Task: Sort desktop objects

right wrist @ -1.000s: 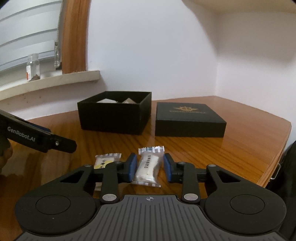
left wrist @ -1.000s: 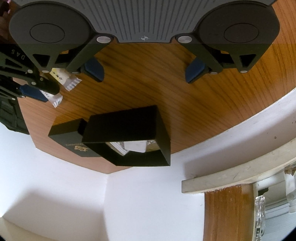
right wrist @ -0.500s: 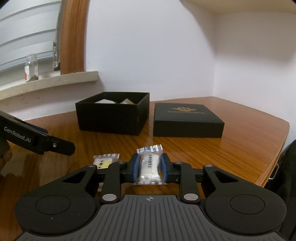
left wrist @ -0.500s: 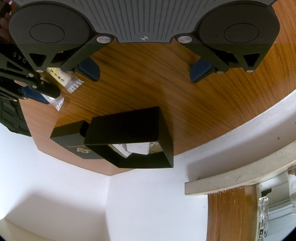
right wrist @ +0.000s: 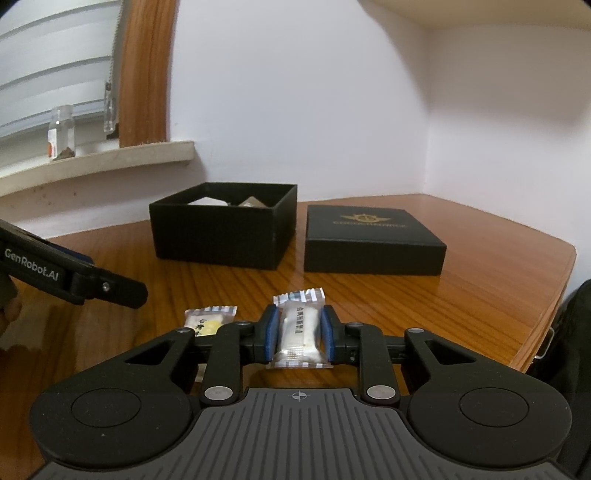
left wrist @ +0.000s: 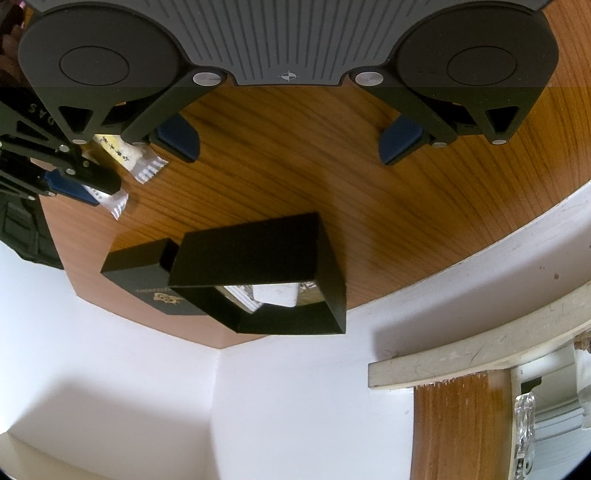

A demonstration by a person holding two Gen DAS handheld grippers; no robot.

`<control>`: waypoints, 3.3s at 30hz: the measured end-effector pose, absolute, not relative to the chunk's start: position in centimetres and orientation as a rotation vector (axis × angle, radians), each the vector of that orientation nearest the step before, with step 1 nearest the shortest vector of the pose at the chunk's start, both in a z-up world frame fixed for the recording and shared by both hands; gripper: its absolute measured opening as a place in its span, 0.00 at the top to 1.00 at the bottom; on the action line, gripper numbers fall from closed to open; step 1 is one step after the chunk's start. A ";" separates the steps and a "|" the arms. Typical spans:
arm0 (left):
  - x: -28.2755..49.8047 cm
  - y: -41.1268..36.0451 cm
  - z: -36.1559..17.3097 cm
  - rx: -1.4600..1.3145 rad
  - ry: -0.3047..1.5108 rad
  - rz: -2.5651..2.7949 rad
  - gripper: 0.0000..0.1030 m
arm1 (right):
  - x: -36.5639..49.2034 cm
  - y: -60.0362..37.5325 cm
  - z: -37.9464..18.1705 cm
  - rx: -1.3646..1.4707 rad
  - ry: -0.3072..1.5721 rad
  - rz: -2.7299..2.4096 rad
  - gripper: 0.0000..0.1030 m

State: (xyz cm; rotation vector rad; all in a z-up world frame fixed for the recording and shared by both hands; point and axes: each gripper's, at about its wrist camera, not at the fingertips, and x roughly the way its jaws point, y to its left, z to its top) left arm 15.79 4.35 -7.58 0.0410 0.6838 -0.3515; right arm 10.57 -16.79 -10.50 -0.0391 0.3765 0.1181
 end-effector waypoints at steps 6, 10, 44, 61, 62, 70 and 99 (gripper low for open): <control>15.8 4.3 -7.6 0.041 0.684 -0.351 0.00 | 10.5 -16.8 -10.5 -0.045 0.375 0.114 0.76; 15.8 4.4 -7.6 0.039 0.684 -0.351 0.00 | 10.6 -16.9 -10.5 -0.033 0.376 0.118 0.76; 15.7 3.1 -8.1 0.128 0.693 -0.319 0.00 | 10.6 -16.8 -10.5 -0.021 0.379 0.090 0.76; 15.6 3.1 -8.0 0.126 0.692 -0.314 0.00 | 10.7 -16.8 -10.6 -0.026 0.376 0.082 0.76; 15.6 3.1 -8.0 0.125 0.692 -0.313 0.00 | 10.7 -16.8 -10.6 -0.026 0.375 0.082 0.76; 15.7 3.2 -8.1 0.127 0.692 -0.318 0.00 | 10.7 -17.1 -10.6 -0.021 0.377 0.088 0.76; 15.7 3.1 -8.1 0.123 0.691 -0.313 0.00 | 10.6 -18.2 -10.8 0.025 0.371 0.099 0.77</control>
